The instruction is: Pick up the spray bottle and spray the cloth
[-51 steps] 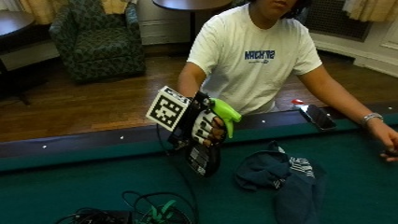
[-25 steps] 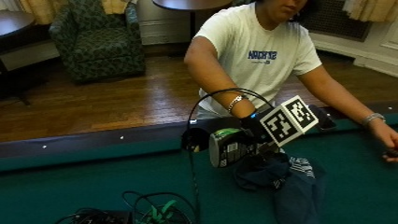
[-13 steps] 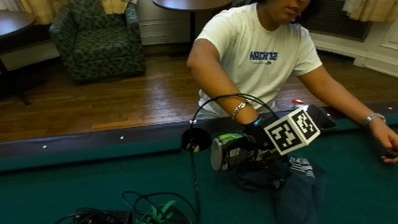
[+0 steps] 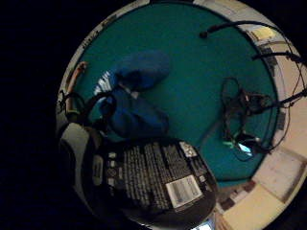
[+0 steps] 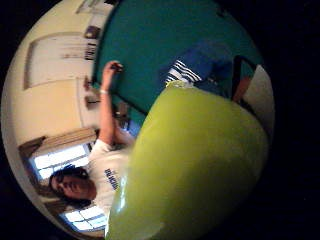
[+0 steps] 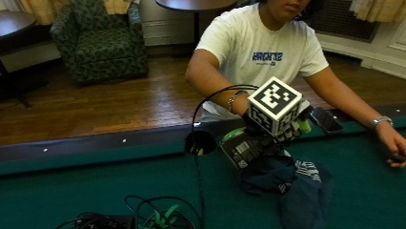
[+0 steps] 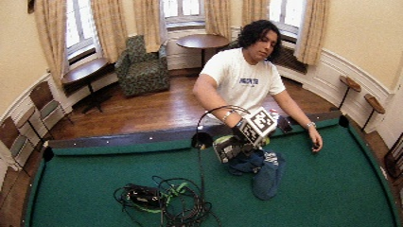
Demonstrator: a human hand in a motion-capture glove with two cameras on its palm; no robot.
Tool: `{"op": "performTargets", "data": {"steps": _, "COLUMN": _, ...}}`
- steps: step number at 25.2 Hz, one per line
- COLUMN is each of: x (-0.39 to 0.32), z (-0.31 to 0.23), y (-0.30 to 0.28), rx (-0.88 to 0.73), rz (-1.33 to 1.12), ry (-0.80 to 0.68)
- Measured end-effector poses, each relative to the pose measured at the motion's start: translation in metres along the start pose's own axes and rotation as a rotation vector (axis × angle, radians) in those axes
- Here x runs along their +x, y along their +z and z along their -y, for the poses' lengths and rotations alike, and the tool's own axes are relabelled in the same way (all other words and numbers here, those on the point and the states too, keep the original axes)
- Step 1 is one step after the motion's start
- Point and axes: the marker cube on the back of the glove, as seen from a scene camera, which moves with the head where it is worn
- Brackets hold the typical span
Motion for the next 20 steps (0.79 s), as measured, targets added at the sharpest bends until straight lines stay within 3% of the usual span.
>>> {"op": "performTargets", "data": {"steps": 8, "x": -0.041, "z": -0.015, "y": -0.023, "rx": 0.237, "rz": 0.299, "ry": -0.169}}
{"op": "performTargets", "data": {"steps": 20, "x": -0.146, "z": 0.03, "y": 0.016, "rx": 0.377, "rz": 0.734, "ry": -0.371}}
